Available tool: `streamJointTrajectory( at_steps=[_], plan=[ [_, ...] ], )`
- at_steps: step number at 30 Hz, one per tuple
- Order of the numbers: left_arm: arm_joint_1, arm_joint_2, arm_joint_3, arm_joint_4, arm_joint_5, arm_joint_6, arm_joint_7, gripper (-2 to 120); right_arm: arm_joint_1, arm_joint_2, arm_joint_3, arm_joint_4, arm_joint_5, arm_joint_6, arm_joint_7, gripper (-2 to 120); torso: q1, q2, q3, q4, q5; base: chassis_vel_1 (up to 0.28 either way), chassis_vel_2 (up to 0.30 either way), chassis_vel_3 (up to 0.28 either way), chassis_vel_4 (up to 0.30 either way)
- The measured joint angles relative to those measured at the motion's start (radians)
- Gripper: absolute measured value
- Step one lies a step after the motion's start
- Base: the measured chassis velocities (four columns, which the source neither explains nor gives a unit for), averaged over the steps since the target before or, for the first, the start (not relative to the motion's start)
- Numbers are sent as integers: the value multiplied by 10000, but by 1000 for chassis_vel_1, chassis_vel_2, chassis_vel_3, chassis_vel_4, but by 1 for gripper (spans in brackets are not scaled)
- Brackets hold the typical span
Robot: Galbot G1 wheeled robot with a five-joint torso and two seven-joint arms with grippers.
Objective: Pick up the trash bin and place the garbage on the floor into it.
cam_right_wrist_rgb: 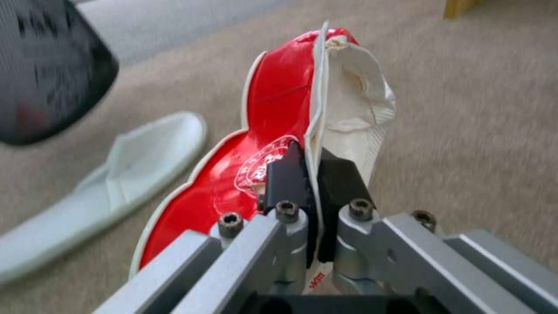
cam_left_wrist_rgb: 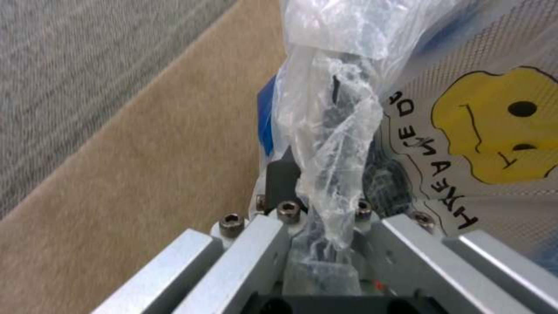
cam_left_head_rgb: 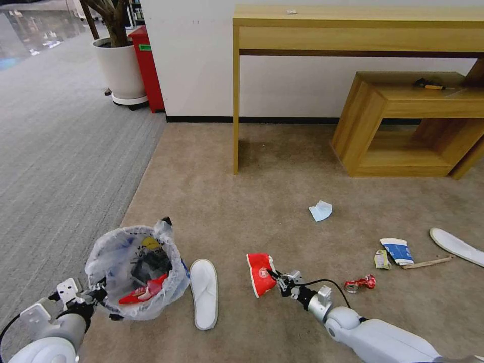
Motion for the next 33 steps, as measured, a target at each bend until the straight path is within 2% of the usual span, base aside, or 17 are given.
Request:
streamJointTrajectory(
  at_steps=[11,14,26,29,33],
  plan=[
    [512,986,-177,-358,-831,511,-271,0,274,-845,509,1591,-255,125,-204,0,0,0,0,0,-2,0,0,0,0],
    [631,1337,-245,-444,-1105,627,-318,0,476,-1176,834,2371,-312,148,-253,0,0,0,0,1,-1,0,0,0,0],
    [569,1710,-202,-425,-1306,720,-421,0,1134,-2119,1161,4387,-196,-44,-104,0,0,0,0,0,-3,0,0,0,0],
    [424,1795,-132,-342,-1350,726,-459,0,1569,-2490,943,5762,-38,-294,166,0,0,0,0,0,-3,0,0,0,0],
    [369,1876,-109,-327,-1392,727,-473,0,1942,-2565,629,6493,39,-458,358,0,0,0,0,0,-4,0,0,0,0]
  ],
)
